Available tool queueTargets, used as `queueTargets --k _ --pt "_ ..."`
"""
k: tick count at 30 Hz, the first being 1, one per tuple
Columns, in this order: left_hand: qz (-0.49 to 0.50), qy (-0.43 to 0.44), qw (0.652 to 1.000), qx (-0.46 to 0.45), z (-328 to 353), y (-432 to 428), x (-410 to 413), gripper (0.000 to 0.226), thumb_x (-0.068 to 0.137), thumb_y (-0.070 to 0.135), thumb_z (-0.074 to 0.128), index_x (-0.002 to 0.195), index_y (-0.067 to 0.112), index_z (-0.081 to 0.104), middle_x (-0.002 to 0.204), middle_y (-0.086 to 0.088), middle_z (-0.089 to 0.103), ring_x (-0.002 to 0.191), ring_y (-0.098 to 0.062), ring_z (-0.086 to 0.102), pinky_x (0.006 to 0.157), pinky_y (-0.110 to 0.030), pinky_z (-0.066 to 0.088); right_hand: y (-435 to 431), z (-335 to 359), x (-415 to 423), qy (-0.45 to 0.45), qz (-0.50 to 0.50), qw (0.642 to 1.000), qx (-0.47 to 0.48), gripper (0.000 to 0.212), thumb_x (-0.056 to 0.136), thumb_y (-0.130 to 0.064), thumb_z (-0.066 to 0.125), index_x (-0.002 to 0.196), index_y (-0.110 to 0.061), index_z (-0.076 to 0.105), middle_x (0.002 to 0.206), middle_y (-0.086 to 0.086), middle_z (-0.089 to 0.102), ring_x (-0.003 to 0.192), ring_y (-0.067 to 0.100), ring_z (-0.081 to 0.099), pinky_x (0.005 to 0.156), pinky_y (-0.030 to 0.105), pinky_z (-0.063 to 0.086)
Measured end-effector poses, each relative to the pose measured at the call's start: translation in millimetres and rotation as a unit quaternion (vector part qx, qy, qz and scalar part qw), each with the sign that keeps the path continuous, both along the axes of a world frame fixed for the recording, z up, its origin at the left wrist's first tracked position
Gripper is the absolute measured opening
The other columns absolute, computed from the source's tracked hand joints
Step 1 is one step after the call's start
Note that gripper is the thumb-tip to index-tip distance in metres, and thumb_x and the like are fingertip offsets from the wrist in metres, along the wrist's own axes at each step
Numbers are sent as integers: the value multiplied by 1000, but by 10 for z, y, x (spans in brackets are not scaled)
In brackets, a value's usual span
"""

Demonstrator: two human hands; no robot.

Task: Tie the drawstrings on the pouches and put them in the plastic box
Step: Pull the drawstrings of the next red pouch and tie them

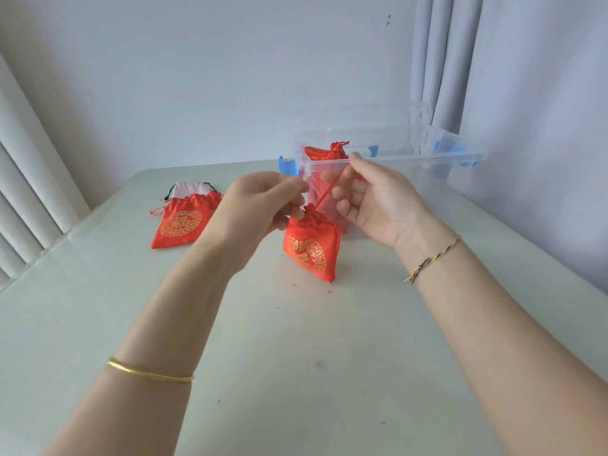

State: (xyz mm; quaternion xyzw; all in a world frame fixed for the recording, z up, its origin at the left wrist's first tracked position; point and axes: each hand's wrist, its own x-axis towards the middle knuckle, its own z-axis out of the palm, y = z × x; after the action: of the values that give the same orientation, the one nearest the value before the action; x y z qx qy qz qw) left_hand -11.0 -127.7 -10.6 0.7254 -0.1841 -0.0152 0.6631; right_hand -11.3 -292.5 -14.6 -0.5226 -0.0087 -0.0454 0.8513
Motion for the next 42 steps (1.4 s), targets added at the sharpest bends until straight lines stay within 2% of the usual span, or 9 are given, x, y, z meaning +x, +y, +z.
queueTargets --k 4,9,15,21,25,31,35,38,42 --pt "-23 -37 993 113 7 -52 -76 15 85 15 64 75 4 67 63 -9 54 60 -19 44 57 -26 37 119 62 -73 -63 1 992 -109 30 93 -27 52 68 -11 56 63 6 52 44 10 46 42 20 34" --pt "-17 -14 996 85 -11 -50 -53 22 87 14 63 66 8 62 56 -1 56 54 -16 46 53 -24 37 142 66 -102 -25 -21 970 -241 41 97 -40 38 80 -10 59 71 6 64 39 12 45 42 22 28" --pt "-16 15 999 33 -17 -33 -30 20 91 12 54 76 5 65 63 -2 55 54 -11 49 51 -20 38 154 78 -134 -32 -3 956 -292 14 91 -4 37 89 -8 49 75 11 61 46 15 57 42 23 38" --pt "-19 31 999 6 -26 -26 0 20 93 12 52 80 5 65 62 -1 56 53 -11 50 51 -19 39 147 73 -120 -93 -71 936 -331 17 80 3 49 82 -13 48 81 16 62 43 13 56 42 22 35" --pt "-24 36 999 -2 -28 -22 -2 19 93 12 52 85 0 65 59 0 57 51 -10 51 48 -18 40 175 57 -127 -82 -21 937 -338 15 83 2 52 91 -10 49 70 6 59 42 14 55 40 23 34" --pt "-13 36 999 -6 -27 -31 -14 15 93 11 52 82 8 62 59 2 59 50 -9 52 48 -17 41 134 67 -130 -77 -2 928 -364 18 82 5 49 87 -11 51 67 7 59 49 14 56 44 24 40" --pt "30 39 999 -5 -35 -20 -5 11 91 12 56 83 11 62 63 -1 62 50 -7 57 50 -16 45 138 36 -125 -137 -15 901 -410 20 75 -2 68 79 -15 54 68 7 54 55 10 51 50 21 42" --pt "46 40 998 -14 -28 -27 -15 9 90 11 57 83 8 62 63 -5 61 48 -6 59 46 -15 47 167 -20 -87 -192 -39 877 -439 23 69 -10 75 72 -21 55 71 8 53 62 11 50 63 29 46" --pt "53 46 997 -29 -23 -32 -19 11 91 8 56 84 2 62 64 -8 61 47 -5 60 46 -15 48 193 -24 -100 -225 -91 821 -517 14 72 -7 73 77 -15 62 65 -6 49 50 -2 46 54 10 34"
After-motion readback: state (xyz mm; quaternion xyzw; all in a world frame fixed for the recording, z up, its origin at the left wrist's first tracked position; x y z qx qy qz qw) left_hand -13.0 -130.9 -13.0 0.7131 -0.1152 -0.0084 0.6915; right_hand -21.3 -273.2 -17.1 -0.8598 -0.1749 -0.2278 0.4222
